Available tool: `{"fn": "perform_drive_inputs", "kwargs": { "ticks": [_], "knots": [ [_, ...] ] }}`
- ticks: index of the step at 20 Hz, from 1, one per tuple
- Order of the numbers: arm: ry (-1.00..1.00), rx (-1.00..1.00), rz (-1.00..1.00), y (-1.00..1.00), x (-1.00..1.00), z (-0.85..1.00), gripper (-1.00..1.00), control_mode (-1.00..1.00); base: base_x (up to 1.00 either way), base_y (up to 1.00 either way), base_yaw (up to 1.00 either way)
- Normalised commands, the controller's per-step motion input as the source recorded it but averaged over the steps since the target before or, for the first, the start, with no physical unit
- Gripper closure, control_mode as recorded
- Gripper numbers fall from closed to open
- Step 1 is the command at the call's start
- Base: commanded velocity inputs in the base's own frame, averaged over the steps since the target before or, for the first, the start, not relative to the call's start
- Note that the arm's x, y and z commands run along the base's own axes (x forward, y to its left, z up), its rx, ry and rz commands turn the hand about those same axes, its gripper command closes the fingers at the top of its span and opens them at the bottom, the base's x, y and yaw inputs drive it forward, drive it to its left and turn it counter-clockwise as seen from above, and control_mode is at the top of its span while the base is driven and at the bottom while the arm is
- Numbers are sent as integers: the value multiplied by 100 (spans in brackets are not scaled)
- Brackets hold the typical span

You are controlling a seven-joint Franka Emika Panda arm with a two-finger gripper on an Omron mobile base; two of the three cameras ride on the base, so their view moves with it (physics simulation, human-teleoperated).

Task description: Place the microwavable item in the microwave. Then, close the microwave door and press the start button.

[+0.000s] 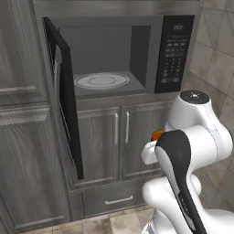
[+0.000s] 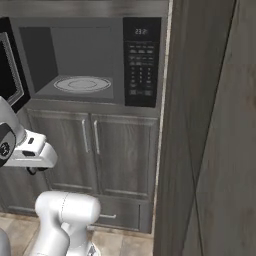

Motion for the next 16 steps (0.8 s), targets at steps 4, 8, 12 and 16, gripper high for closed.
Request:
{"fn": "perform_drive_inputs", "kwargs": {
  "ticks": [4,8,12,16],
  "knots": [
    [0,0,0,0,0,0,100,100,42,-10,0],
    [0,0,0,0,0,0,100,100,42,-4,0],
    [0,0,0,0,0,0,100,100,44,0,0],
    [0,0,0,0,0,0,100,100,39,0,0]
  ]
}}
